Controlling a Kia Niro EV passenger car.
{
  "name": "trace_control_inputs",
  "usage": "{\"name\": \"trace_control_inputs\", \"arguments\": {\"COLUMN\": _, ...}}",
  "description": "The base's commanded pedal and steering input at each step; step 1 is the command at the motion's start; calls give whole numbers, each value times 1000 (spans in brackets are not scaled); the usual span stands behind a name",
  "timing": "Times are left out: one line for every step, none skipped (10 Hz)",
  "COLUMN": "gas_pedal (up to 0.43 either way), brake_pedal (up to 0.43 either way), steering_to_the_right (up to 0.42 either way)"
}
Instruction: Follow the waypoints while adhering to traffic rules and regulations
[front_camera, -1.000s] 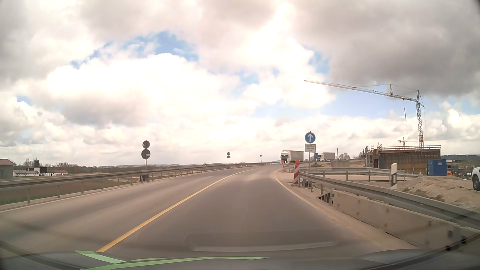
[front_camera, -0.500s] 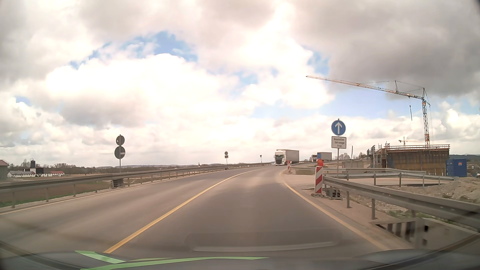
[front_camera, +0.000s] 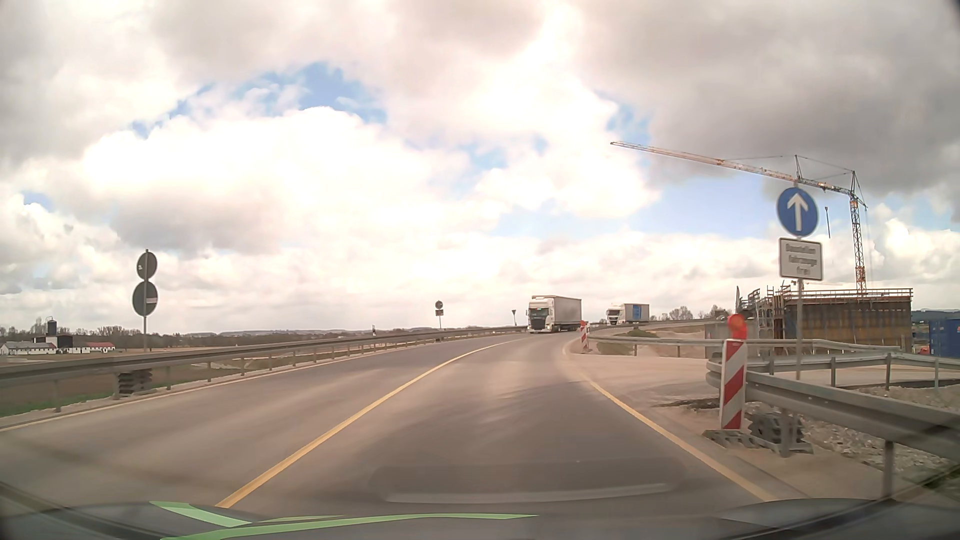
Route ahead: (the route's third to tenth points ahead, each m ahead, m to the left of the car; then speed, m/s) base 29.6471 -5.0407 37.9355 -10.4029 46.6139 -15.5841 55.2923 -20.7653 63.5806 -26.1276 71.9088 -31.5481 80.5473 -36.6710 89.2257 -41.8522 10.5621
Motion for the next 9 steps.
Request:
{"name": "trace_control_inputs", "arguments": {"gas_pedal": 177, "brake_pedal": 0, "steering_to_the_right": 19}}
{"name": "trace_control_inputs", "arguments": {"gas_pedal": 177, "brake_pedal": 0, "steering_to_the_right": 20}}
{"name": "trace_control_inputs", "arguments": {"gas_pedal": 177, "brake_pedal": 0, "steering_to_the_right": 21}}
{"name": "trace_control_inputs", "arguments": {"gas_pedal": 177, "brake_pedal": 0, "steering_to_the_right": 21}}
{"name": "trace_control_inputs", "arguments": {"gas_pedal": 177, "brake_pedal": 0, "steering_to_the_right": 21}}
{"name": "trace_control_inputs", "arguments": {"gas_pedal": 177, "brake_pedal": 0, "steering_to_the_right": 21}}
{"name": "trace_control_inputs", "arguments": {"gas_pedal": 177, "brake_pedal": 0, "steering_to_the_right": 21}}
{"name": "trace_control_inputs", "arguments": {"gas_pedal": 177, "brake_pedal": 0, "steering_to_the_right": 21}}
{"name": "trace_control_inputs", "arguments": {"gas_pedal": 177, "brake_pedal": 0, "steering_to_the_right": 21}}
